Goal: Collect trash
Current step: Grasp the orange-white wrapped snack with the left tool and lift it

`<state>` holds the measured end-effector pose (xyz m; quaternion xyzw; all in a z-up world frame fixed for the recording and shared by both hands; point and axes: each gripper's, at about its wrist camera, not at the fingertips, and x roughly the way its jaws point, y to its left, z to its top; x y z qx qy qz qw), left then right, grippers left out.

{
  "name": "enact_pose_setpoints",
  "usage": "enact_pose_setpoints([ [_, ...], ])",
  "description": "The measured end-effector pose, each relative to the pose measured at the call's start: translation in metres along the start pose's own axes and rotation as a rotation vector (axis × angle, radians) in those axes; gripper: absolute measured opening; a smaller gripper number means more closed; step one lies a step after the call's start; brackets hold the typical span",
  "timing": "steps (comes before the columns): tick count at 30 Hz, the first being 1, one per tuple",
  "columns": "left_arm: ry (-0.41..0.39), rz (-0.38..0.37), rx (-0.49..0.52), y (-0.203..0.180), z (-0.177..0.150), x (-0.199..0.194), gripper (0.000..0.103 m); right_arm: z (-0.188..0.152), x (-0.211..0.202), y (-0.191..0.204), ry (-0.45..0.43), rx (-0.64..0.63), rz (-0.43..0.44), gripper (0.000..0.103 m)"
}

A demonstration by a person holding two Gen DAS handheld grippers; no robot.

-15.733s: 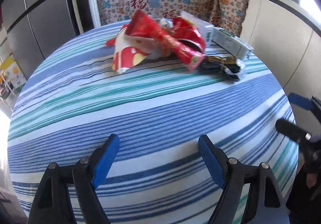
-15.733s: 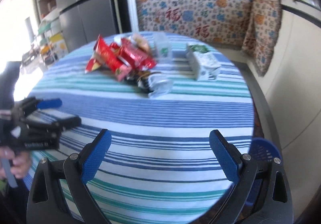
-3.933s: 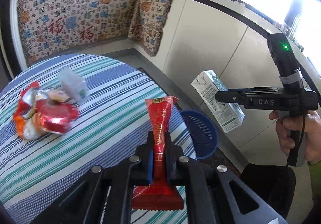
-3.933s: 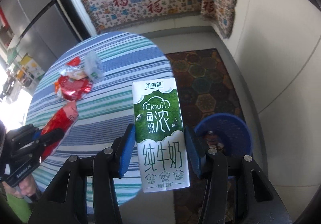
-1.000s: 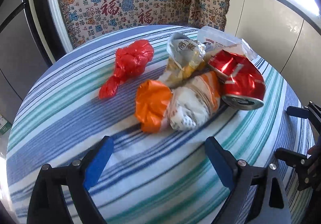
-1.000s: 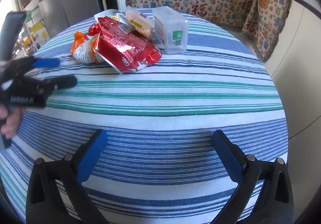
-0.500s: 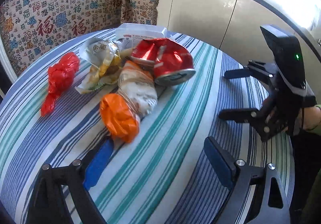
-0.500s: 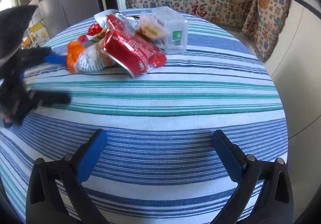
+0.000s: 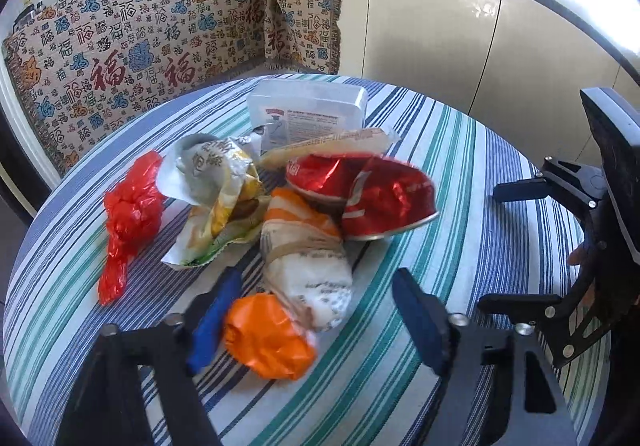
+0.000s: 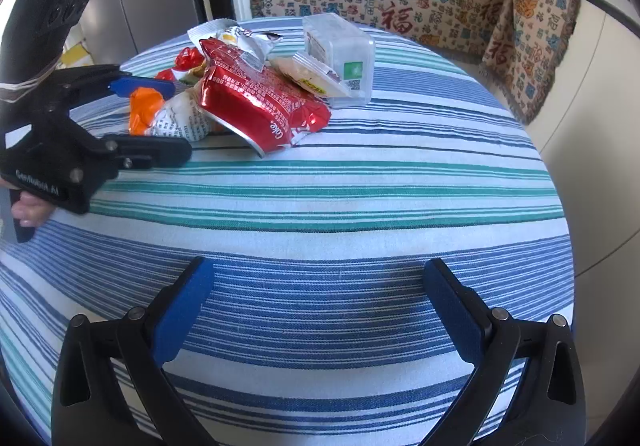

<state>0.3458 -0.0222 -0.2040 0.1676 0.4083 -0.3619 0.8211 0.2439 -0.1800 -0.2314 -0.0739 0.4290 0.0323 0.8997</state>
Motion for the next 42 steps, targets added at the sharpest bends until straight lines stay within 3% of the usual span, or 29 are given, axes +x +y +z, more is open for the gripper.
enact_pose_setpoints([
  [1, 0.017, -0.01, -0.011, -0.001, -0.003, 0.001, 0.046, 0.0, 0.0, 0.0, 0.0, 0.0, 0.0, 0.103],
  [5, -0.008, 0.043, -0.117, -0.005, -0.028, -0.019, 0.046, -0.001, 0.0, -0.001, 0.0, -0.001, 0.001, 0.103],
  [13, -0.042, 0.228, -0.326, -0.025, -0.095, -0.078, 0.049, -0.002, -0.001, -0.002, -0.001, -0.001, 0.002, 0.103],
  [17, -0.034, 0.285, -0.344, -0.024, -0.097, -0.076, 0.061, -0.002, -0.001, -0.002, -0.001, -0.001, 0.002, 0.103],
  [26, -0.004, 0.328, -0.419, -0.006, -0.093, -0.059, 0.07, -0.003, -0.003, -0.009, -0.005, 0.024, -0.015, 0.102],
  [31, -0.006, 0.321, -0.418, -0.004, -0.093, -0.058, 0.07, -0.001, -0.023, -0.044, -0.105, 0.147, -0.024, 0.101],
  [35, -0.006, 0.321, -0.419, -0.005, -0.093, -0.057, 0.07, 0.031, -0.029, -0.061, -0.126, 0.131, -0.023, 0.096],
  [38, -0.005, 0.321, -0.419, -0.005, -0.093, -0.057, 0.07, 0.075, -0.03, -0.069, -0.147, 0.113, 0.015, 0.092],
  [42, -0.006, 0.32, -0.419, -0.005, -0.094, -0.057, 0.07, 0.125, -0.002, -0.056, -0.037, 0.031, 0.088, 0.079],
])
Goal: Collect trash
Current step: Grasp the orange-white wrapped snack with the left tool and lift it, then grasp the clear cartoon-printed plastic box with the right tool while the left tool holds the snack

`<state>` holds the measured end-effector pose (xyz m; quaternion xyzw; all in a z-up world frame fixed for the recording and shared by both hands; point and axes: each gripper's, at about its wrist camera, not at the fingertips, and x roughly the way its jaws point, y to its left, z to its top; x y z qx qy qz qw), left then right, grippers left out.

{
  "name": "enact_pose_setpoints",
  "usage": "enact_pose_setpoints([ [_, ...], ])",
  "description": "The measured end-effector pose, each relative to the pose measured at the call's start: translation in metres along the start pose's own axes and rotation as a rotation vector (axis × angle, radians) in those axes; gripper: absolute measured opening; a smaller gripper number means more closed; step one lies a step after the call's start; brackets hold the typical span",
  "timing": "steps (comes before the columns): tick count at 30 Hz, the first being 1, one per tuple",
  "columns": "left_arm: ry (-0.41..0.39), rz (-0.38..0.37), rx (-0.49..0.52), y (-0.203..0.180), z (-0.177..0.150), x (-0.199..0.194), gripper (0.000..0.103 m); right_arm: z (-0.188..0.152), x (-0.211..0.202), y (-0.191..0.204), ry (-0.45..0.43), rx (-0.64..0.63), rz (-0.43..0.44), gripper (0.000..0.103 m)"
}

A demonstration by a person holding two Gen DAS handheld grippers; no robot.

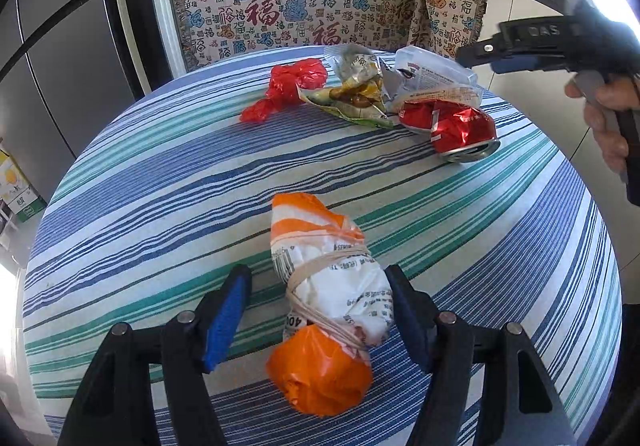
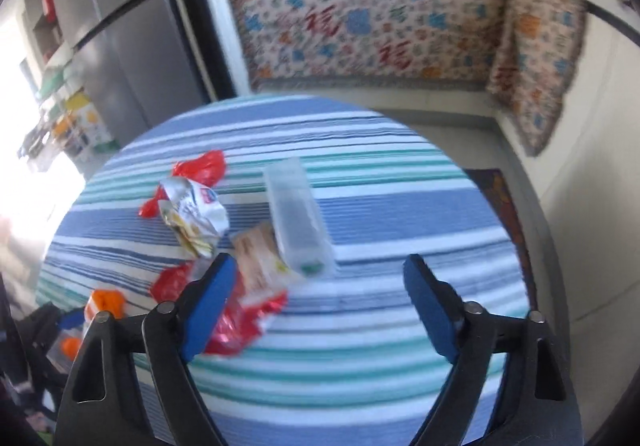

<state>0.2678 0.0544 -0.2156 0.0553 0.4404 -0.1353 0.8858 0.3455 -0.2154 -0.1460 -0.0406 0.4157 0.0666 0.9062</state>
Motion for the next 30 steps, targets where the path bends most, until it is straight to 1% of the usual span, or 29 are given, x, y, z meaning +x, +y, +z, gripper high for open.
enact_pose_setpoints([
  [2, 0.0, 0.0, 0.0, 0.0, 0.0, 0.0, 0.07, 0.011, 0.021, 0.007, 0.066, -0.043, -0.016, 0.072],
  [3, 0.0, 0.0, 0.0, 0.0, 0.0, 0.0, 0.07, 0.015, 0.032, 0.009, 0.105, -0.073, -0.019, 0.065],
  [5, 0.0, -0.001, -0.001, -0.001, 0.0, 0.0, 0.07, 0.018, 0.05, 0.005, 0.171, -0.056, -0.03, 0.043],
  [6, 0.0, -0.001, -0.002, -0.001, 0.0, 0.0, 0.07, 0.018, 0.054, -0.001, 0.191, -0.021, -0.017, 0.039],
  [7, 0.0, -0.002, -0.002, -0.001, 0.0, 0.0, 0.07, 0.018, 0.052, -0.009, 0.179, 0.017, -0.007, 0.038],
  [9, 0.0, -0.002, -0.002, -0.001, 0.0, 0.0, 0.07, 0.016, 0.036, -0.022, 0.129, 0.044, -0.022, 0.037],
  [10, 0.0, -0.002, -0.002, -0.001, 0.0, 0.0, 0.07, 0.015, 0.028, -0.025, 0.112, 0.044, -0.038, 0.036],
  [11, 0.0, -0.002, -0.002, -0.001, -0.001, 0.0, 0.07, 0.011, 0.017, -0.029, 0.096, 0.025, -0.084, 0.036],
  [13, 0.0, -0.002, -0.002, -0.001, -0.001, 0.0, 0.07, 0.002, 0.001, -0.026, 0.088, -0.074, -0.221, 0.035],
  [15, 0.0, -0.002, -0.002, -0.001, -0.001, 0.0, 0.07, -0.023, -0.01, -0.011, 0.104, -0.234, -0.369, 0.034],
  [17, 0.0, -0.003, -0.002, -0.001, -0.001, 0.001, 0.07, -0.051, -0.018, 0.004, 0.122, -0.33, -0.425, 0.034],
  [18, 0.0, -0.003, -0.002, -0.001, -0.001, 0.001, 0.07, -0.061, -0.021, 0.01, 0.13, -0.356, -0.432, 0.034],
  [19, 0.0, -0.003, -0.002, -0.001, -0.001, 0.001, 0.07, -0.072, -0.025, 0.016, 0.128, -0.372, -0.423, 0.035],
  [20, 0.0, -0.003, -0.002, -0.001, -0.001, 0.001, 0.07, -0.082, -0.032, 0.024, 0.118, -0.377, -0.387, 0.036],
  [21, 0.0, -0.003, -0.002, -0.001, -0.001, 0.001, 0.07, -0.092, -0.04, 0.03, 0.114, -0.36, -0.318, 0.037],
  [22, 0.0, -0.003, -0.002, -0.001, -0.001, 0.001, 0.07, -0.098, -0.046, 0.032, 0.113, -0.322, -0.241, 0.042],
  [23, 0.0, -0.003, -0.002, -0.001, -0.001, 0.001, 0.07, -0.105, -0.054, 0.032, 0.101, -0.255, -0.139, 0.048],
  [24, 0.0, -0.003, -0.002, -0.001, -0.001, 0.001, 0.07, -0.109, -0.062, 0.029, 0.091, -0.197, -0.079, 0.063],
  [25, 0.0, -0.003, -0.002, -0.001, -0.001, 0.001, 0.07, -0.112, -0.069, 0.024, 0.077, -0.141, -0.033, 0.07],
  [27, 0.0, -0.003, -0.002, -0.001, -0.002, 0.001, 0.07, -0.118, -0.084, 0.009, 0.036, -0.016, 0.04, 0.073],
  [28, 0.0, -0.003, -0.002, -0.001, -0.002, 0.001, 0.07, -0.122, -0.089, 0.003, 0.025, 0.032, 0.052, 0.079],
  [30, 0.0, -0.004, -0.002, -0.001, -0.002, 0.001, 0.07, -0.127, -0.088, -0.004, 0.016, 0.077, 0.025, 0.087],
])
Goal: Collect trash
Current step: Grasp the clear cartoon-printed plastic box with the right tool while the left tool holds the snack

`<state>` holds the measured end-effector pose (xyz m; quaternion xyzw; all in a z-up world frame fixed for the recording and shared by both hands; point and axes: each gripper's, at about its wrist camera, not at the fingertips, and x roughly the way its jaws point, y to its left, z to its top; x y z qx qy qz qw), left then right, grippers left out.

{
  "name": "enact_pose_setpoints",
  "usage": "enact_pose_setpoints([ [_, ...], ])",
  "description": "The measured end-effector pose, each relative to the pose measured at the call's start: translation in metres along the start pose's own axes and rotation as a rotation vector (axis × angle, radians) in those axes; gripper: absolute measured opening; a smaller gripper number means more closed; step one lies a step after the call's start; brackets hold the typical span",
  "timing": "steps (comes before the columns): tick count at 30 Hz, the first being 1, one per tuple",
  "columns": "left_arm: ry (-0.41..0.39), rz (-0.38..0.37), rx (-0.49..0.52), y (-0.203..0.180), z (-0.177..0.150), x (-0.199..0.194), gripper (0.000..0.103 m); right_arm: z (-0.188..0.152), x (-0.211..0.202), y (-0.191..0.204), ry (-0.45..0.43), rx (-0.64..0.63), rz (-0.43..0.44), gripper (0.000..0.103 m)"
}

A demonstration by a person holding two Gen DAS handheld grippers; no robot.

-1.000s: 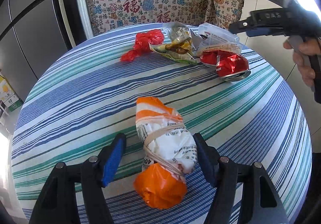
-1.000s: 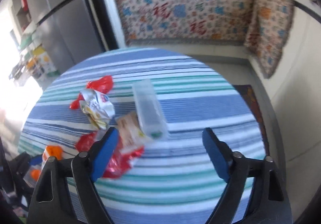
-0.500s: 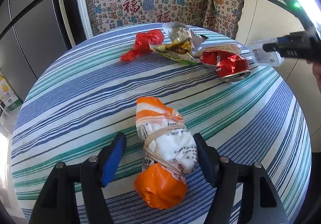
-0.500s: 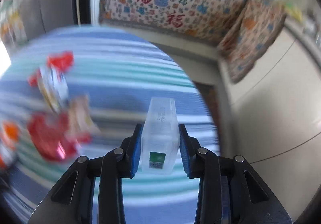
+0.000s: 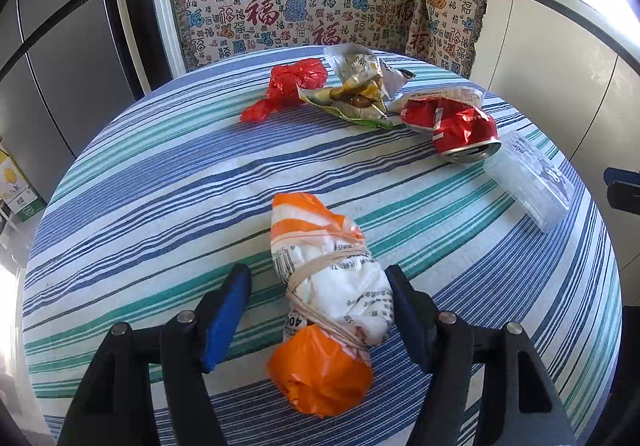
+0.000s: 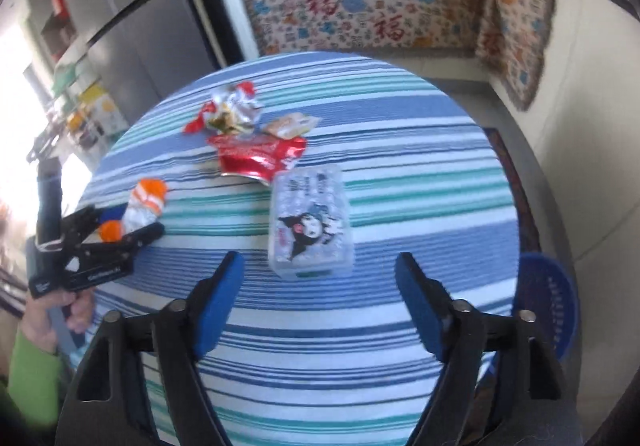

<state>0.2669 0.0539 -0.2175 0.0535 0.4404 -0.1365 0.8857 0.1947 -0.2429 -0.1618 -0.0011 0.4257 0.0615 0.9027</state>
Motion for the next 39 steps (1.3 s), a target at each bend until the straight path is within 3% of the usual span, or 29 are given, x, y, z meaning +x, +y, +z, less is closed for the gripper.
enact_pose_setpoints([
  [5, 0.0, 0.002, 0.001, 0.0, 0.0, 0.0, 0.07, -0.004, 0.027, 0.011, 0.035, -0.042, -0.02, 0.095],
  [7, 0.0, 0.003, 0.001, 0.0, 0.0, 0.0, 0.07, -0.01, 0.039, 0.017, 0.059, -0.068, -0.078, 0.095],
  [11, 0.0, 0.006, 0.003, 0.001, 0.0, 0.0, 0.071, -0.016, 0.063, 0.026, 0.129, -0.069, -0.069, 0.094],
  [15, 0.0, 0.006, 0.004, 0.002, 0.001, 0.001, 0.071, -0.007, 0.08, 0.036, 0.086, -0.081, -0.119, 0.103],
  [20, -0.001, -0.008, -0.006, 0.003, 0.0, 0.0, 0.071, 0.012, 0.096, 0.037, 0.05, -0.067, -0.133, 0.103],
  [22, 0.001, -0.025, -0.003, 0.007, 0.0, -0.002, 0.071, 0.018, 0.098, 0.035, 0.079, -0.073, -0.124, 0.102],
  [25, 0.004, -0.064, -0.004, 0.011, -0.002, -0.009, 0.071, 0.025, 0.09, 0.032, 0.139, -0.082, -0.072, 0.093],
  [28, 0.02, -0.106, -0.007, 0.011, -0.001, -0.014, 0.071, 0.033, 0.082, 0.032, 0.18, -0.109, -0.045, 0.093],
  [31, 0.04, -0.097, 0.016, 0.004, 0.003, -0.013, 0.071, 0.042, 0.084, 0.033, 0.234, -0.12, -0.02, 0.091],
  [33, 0.047, -0.075, 0.025, 0.002, 0.005, -0.012, 0.066, 0.048, 0.089, 0.034, 0.266, -0.118, -0.005, 0.084],
  [34, 0.048, -0.074, 0.024, 0.002, 0.006, -0.013, 0.048, 0.05, 0.091, 0.035, 0.275, -0.122, -0.014, 0.072],
  [35, 0.052, -0.086, 0.02, 0.002, 0.006, -0.014, 0.048, 0.051, 0.091, 0.035, 0.278, -0.131, -0.026, 0.062],
  [39, 0.024, -0.107, 0.026, -0.001, 0.0, -0.028, 0.047, 0.054, 0.075, 0.028, 0.262, -0.093, 0.0, 0.063],
])
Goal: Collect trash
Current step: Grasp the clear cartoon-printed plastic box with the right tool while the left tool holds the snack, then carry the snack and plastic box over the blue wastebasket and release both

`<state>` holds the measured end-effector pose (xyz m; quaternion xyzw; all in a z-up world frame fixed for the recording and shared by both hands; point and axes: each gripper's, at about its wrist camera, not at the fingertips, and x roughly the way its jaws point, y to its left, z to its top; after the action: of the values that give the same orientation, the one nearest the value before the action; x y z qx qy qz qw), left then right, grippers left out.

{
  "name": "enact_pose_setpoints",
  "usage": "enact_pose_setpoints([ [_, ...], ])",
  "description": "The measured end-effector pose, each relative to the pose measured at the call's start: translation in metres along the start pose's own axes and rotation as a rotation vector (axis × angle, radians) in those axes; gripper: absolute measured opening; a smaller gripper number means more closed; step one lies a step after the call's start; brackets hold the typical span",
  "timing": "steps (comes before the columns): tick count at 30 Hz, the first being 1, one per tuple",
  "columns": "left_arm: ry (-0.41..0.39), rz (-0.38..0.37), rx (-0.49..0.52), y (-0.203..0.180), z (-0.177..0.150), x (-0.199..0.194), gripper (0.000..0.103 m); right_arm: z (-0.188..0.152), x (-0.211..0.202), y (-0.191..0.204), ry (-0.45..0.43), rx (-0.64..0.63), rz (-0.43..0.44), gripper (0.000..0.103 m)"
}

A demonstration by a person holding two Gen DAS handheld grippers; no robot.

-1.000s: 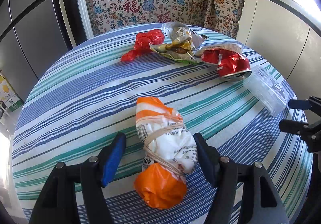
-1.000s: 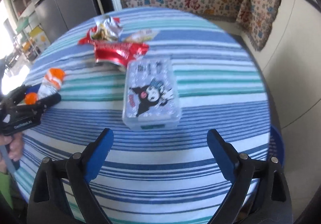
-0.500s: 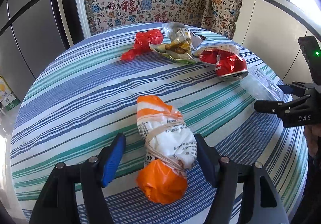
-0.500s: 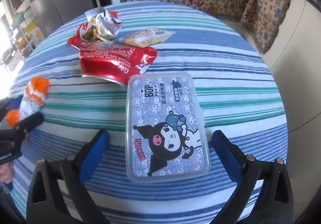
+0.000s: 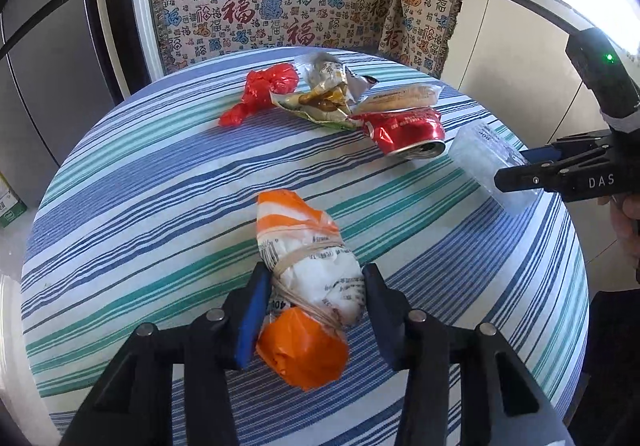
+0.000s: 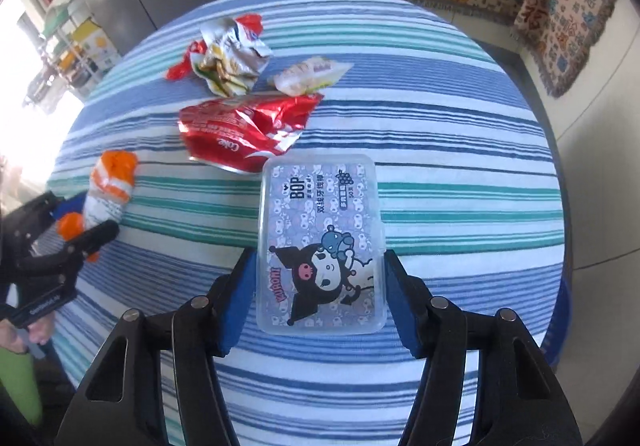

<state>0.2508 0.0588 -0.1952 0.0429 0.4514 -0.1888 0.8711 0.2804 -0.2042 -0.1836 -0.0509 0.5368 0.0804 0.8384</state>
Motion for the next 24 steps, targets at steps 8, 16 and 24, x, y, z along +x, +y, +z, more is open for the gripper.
enact_pose_setpoints([
  [8, -0.037, -0.06, -0.014, -0.028, -0.004, -0.024, 0.047, -0.025, -0.031, 0.006, -0.054, 0.011, 0.032, 0.063],
  [16, -0.067, -0.108, 0.034, -0.075, 0.013, -0.035, 0.047, -0.044, -0.048, 0.0, -0.083, 0.031, 0.045, 0.063],
  [24, -0.081, -0.107, 0.082, -0.117, 0.026, -0.037, 0.047, -0.06, -0.059, -0.016, -0.103, 0.085, 0.032, 0.063],
])
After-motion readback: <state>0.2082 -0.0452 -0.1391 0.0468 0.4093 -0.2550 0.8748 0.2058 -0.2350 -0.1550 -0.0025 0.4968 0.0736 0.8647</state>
